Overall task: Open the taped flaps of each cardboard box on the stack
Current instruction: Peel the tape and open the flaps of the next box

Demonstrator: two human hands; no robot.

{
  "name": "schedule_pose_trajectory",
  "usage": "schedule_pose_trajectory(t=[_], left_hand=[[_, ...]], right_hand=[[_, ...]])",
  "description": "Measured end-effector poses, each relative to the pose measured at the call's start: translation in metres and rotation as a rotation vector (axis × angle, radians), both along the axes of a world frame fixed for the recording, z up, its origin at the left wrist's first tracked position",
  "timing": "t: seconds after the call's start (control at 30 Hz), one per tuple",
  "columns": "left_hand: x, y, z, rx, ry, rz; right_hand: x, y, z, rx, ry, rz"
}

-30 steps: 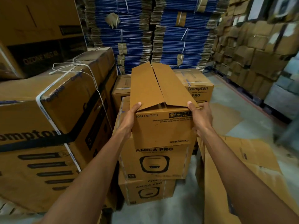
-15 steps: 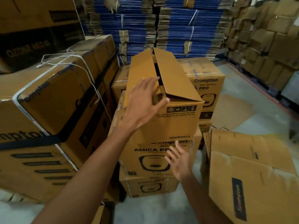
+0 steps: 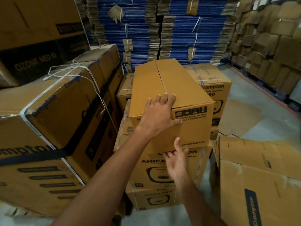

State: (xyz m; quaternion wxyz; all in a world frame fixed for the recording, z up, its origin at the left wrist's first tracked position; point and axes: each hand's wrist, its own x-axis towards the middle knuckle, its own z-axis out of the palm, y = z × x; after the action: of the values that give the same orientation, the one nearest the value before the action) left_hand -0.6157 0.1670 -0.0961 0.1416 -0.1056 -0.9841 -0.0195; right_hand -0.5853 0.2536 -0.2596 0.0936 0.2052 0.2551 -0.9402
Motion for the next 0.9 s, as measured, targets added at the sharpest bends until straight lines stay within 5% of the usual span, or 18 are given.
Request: schedule_pose_trajectory(t=[0.23,0.43,0.67,0.9], left_hand=[[-0.001,-0.012,0.053,0.287,0.124,0.011],[0.012,-0.039,0.071,1.08,0.285,-0.01],[0.026,-0.014,0.007,1.888,0.318,-0.021],[0.036,0.032,-0.084,2.388,-0.062,0.203]], right_hand=[[-0.025,0.018,0.064,0.249,0.37,-0.283],[-0.058,0.075,0.177,0.957,0.771,-0.356],[-0.052,0.069,0.267,1.671,1.086,-0.198],[-0.043,0.026,0.253,2.251,1.117,0.218]])
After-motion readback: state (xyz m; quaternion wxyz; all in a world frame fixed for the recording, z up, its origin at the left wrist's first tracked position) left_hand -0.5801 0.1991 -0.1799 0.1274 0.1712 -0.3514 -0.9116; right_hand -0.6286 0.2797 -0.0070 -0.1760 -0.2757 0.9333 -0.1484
